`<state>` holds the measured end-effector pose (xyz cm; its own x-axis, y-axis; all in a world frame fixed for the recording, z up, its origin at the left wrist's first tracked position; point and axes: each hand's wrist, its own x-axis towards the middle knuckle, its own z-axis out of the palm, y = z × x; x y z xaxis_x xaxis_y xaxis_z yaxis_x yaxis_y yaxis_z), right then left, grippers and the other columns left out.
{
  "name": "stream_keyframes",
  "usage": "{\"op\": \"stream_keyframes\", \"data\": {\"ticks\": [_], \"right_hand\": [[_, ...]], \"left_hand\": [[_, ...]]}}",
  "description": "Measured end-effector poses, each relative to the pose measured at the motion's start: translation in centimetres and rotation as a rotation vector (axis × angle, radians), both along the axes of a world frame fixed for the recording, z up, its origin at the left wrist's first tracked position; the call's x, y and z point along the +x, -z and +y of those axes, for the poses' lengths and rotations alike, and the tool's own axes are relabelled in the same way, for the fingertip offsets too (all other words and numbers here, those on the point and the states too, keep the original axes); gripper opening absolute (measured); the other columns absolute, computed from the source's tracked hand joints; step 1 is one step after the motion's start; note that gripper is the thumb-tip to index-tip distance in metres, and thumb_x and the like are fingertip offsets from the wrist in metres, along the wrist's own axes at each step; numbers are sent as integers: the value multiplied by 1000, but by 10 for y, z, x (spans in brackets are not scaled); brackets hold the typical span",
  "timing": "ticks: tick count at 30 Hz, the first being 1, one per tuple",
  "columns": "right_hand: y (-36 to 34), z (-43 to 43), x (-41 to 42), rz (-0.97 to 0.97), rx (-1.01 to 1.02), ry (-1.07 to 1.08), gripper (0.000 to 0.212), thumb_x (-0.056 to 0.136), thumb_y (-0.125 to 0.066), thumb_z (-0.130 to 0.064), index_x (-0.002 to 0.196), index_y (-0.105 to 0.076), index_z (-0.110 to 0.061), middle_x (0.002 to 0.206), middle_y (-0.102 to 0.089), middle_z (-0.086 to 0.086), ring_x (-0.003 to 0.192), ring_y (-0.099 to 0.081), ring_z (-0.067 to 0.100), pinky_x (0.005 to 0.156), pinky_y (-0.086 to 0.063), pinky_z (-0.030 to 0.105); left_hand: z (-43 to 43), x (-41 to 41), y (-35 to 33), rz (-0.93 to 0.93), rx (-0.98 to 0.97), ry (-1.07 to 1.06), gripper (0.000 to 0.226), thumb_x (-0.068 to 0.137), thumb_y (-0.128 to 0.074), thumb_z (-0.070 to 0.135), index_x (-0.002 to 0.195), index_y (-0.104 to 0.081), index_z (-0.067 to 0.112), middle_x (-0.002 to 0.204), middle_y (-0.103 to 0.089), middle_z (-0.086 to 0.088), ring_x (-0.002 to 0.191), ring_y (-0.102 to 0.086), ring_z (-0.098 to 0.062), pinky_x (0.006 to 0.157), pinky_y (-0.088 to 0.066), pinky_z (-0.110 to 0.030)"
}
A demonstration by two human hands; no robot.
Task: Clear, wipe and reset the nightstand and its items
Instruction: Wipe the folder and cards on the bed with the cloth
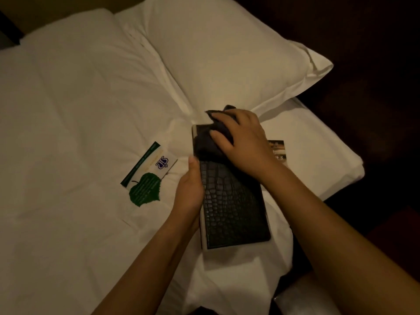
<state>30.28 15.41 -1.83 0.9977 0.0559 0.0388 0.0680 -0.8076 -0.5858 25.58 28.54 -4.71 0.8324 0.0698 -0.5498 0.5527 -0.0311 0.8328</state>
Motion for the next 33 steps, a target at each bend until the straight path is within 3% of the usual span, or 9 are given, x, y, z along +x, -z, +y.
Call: {"op": "stream_keyframes", "data": {"ticks": [4,8,13,16,20,22,25,30,33], "right_hand": [[5,25,-45,-34,2,-24,46,91,-42,-43,134,-44,-26,143,-42,4,137,-27,25,113,-27,43],[17,43,-101,44,75,11,52,89,-33,-53,136,-40,-32,150,-34,-1,143,-19,22,116,-23,42],[27,42,-101,32,75,85,51,87,-38,-52,133,-45,-30,148,-37,1,140,-23,24,113,-29,46],[31,23,-67,11,70,128,49,88,-46,-48,133,-46,-28,148,-36,3,138,-23,26,112,-29,46],[42,-4,-24,24,50,240,41,91,-48,-41,129,-52,-23,139,-46,7,126,-35,30,104,-32,41],[50,-19,-12,79,107,306,36,92,-48,-37,125,-55,-22,130,-51,11,118,-42,32,99,-36,39],[67,-46,-18,103,169,418,32,93,-49,-31,120,-59,-18,123,-55,13,113,-47,32,94,-37,36],[99,-94,-54,148,110,664,34,94,-47,-32,120,-58,-14,126,-53,17,112,-47,35,91,-42,39],[117,-114,-68,186,48,736,35,94,-46,-33,122,-56,-14,127,-52,18,114,-45,36,91,-42,39]], "left_hand": [[9,21,0,-57,-32,-124,56,93,-30,58,73,-71,25,71,-73,-2,73,-70,-18,69,-53,-27],[28,34,-2,-74,84,-166,61,91,-23,62,83,-68,23,64,-71,3,56,-67,-4,40,-46,-11],[19,23,3,-71,232,-32,57,92,-18,61,71,-61,30,68,-63,6,64,-60,-5,43,-44,-13],[5,13,12,-67,132,39,54,92,-23,59,75,-65,30,78,-69,1,70,-67,-9,51,-50,-16],[-6,2,27,-57,238,100,52,93,-22,57,64,-58,33,65,-58,14,56,-61,5,42,-41,-8],[-7,-4,40,-43,252,140,58,93,-19,59,65,-62,30,69,-64,9,65,-63,4,53,-45,-13],[3,-3,58,-18,272,162,67,92,-17,59,75,-69,20,80,-71,-4,80,-67,-16,62,-47,-25],[20,7,81,-36,376,174,52,96,-24,49,86,-63,17,90,-68,-9,91,-66,-27,73,-54,-34],[19,13,77,-148,557,126,35,99,-33,31,117,-57,14,112,-63,-6,107,-59,-24,90,-46,-35]]}}
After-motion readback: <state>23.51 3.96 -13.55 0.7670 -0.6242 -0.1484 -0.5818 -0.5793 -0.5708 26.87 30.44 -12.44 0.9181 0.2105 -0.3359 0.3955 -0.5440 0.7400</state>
